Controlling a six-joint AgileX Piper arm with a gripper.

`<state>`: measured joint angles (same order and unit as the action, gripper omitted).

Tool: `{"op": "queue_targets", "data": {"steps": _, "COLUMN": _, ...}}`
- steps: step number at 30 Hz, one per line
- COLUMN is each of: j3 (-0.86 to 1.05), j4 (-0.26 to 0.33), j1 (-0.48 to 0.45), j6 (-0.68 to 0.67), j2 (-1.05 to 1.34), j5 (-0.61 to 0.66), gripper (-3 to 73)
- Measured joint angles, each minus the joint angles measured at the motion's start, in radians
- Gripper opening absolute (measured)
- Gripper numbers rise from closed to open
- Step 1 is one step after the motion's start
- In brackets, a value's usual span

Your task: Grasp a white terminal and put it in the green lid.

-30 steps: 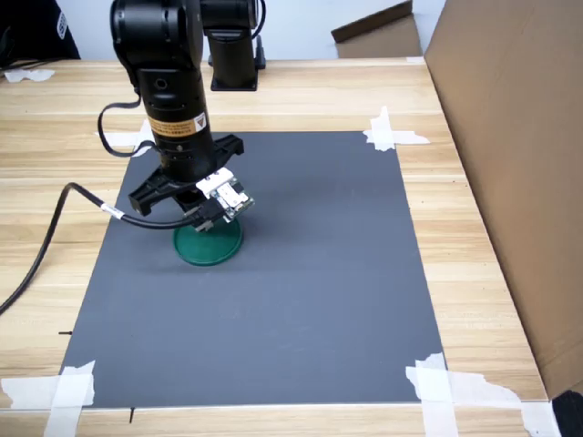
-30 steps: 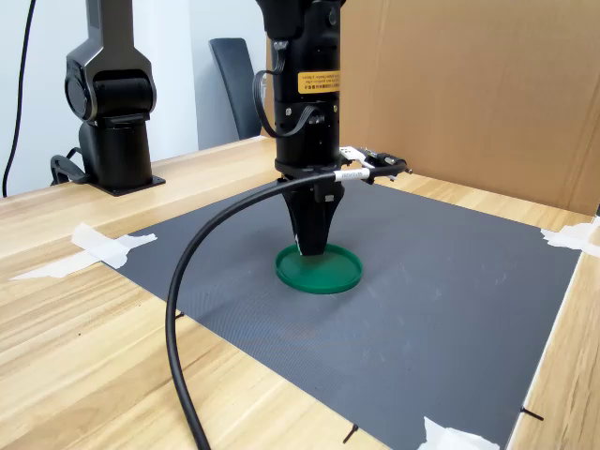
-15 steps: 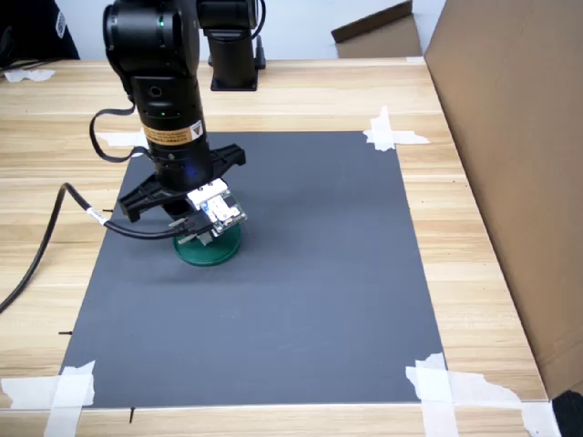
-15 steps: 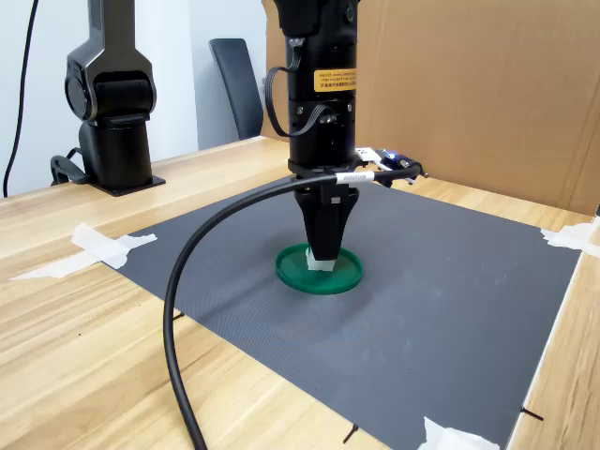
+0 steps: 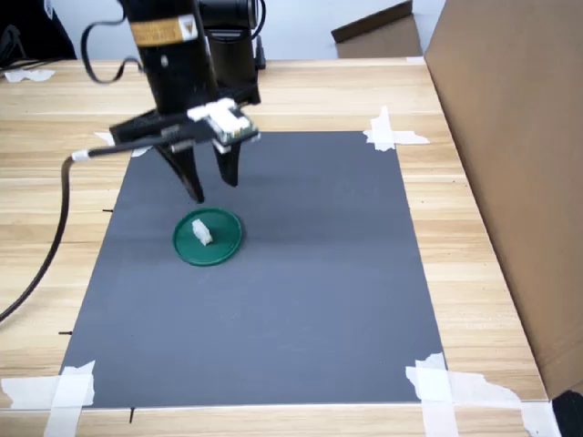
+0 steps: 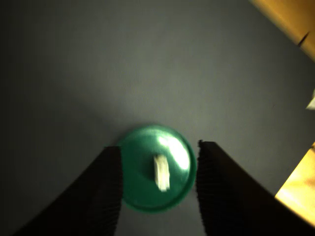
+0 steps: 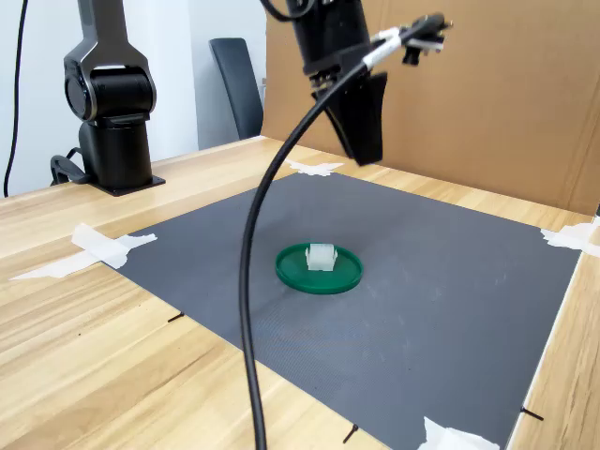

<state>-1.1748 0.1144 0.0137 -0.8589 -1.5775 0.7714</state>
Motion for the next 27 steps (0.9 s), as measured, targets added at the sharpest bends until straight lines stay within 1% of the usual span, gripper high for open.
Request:
{"op": "queue_targets", "data": {"steps": 1, "j3": 0.0, "j4": 0.043, "j1": 0.0, "j6": 0.001, "j2": 0.03, "j5": -0.012, "gripper": 44.3}}
{"op": "queue_targets", "data": {"steps": 2, "j3": 0.002, "j4": 0.123, "j1": -0.008, "j6": 0.013, "j2": 0.091, "j5": -0.04, "gripper": 33.2}}
{"op": "queue_targets", "data": {"steps": 3, "j3": 0.005, "j4": 0.152, "j1": -0.017, "j6": 0.023, "j2": 0.115, "j5": -0.073, "gripper": 27.7}}
{"op": "queue_targets", "data": {"steps": 4, "j3": 0.016, "j4": 0.199, "j1": -0.036, "j6": 0.03, "j2": 0.16, "j5": -0.116, "gripper": 18.0}}
{"op": "queue_targets", "data": {"steps": 5, "j3": 0.027, "j4": 0.224, "j1": -0.045, "j6": 0.031, "j2": 0.187, "j5": -0.145, "gripper": 14.3}}
{"op": "queue_targets", "data": {"steps": 6, "j3": 0.047, "j4": 0.259, "j1": -0.07, "j6": 0.033, "j2": 0.231, "j5": -0.188, "gripper": 6.5}}
{"op": "queue_targets", "data": {"steps": 8, "j3": 0.073, "j4": 0.292, "j1": -0.094, "j6": 0.035, "j2": 0.284, "j5": -0.225, "gripper": 1.8}}
{"op": "queue_targets", "data": {"steps": 9, "j3": 0.103, "j4": 0.317, "j1": -0.106, "j6": 0.036, "j2": 0.324, "j5": -0.255, "gripper": 0.6}}
{"op": "queue_targets", "data": {"steps": 11, "j3": 0.148, "j4": 0.339, "j1": -0.128, "j6": 0.036, "j2": 0.39, "j5": -0.295, "gripper": -1.4}}
{"op": "queue_targets", "data": {"steps": 12, "j3": 0.246, "j4": 0.371, "j1": -0.146, "j6": 0.04, "j2": 0.524, "j5": -0.326, "gripper": -2.3}}
{"op": "queue_targets", "data": {"steps": 13, "j3": 0.268, "j4": 0.375, "j1": -0.148, "j6": 0.043, "j2": 0.552, "j5": -0.331, "gripper": -2.4}}
{"op": "queue_targets", "data": {"steps": 14, "j3": 0.329, "j4": 0.397, "j1": -0.15, "j6": 0.057, "j2": 0.63, "j5": -0.352, "gripper": -2.5}}
{"op": "queue_targets", "data": {"steps": 16, "j3": 0.42, "j4": 0.434, "j1": -0.15, "j6": 0.101, "j2": 0.752, "j5": -0.389, "gripper": -2.6}}
{"op": "queue_targets", "data": {"steps": 18, "j3": 0.53, "j4": 0.471, "j1": -0.15, "j6": 0.183, "j2": 0.913, "j5": -0.483, "gripper": -2.6}}
{"op": "queue_targets", "data": {"steps": 19, "j3": 0.607, "j4": 0.482, "j1": -0.15, "j6": 0.228, "j2": 1.03, "j5": -0.562, "gripper": -2.6}}
{"op": "queue_targets", "data": {"steps": 20, "j3": 0.651, "j4": 0.48, "j1": -0.15, "j6": 0.241, "j2": 1.094, "j5": -0.588, "gripper": -2.6}}
{"op": "queue_targets", "data": {"steps": 23, "j3": 0.691, "j4": 0.459, "j1": -0.15, "j6": 0.246, "j2": 1.151, "j5": -0.595, "gripper": -2.6}}
{"op": "queue_targets", "data": {"steps": 24, "j3": 0.742, "j4": 0.384, "j1": -0.15, "j6": 0.247, "j2": 1.236, "j5": -0.577, "gripper": -2.6}}
{"op": "queue_targets", "data": {"steps": 25, "j3": 0.79, "j4": 0.24, "j1": -0.15, "j6": 0.247, "j2": 1.305, "j5": -0.51, "gripper": -2.6}}
{"op": "queue_targets", "data": {"steps": 26, "j3": 0.815, "j4": 0.181, "j1": -0.15, "j6": 0.247, "j2": 1.354, "j5": -0.47, "gripper": -2.6}}
{"op": "queue_targets", "data": {"steps": 27, "j3": 0.827, "j4": 0.166, "j1": -0.15, "j6": 0.247, "j2": 1.376, "j5": -0.46, "gripper": -2.6}}
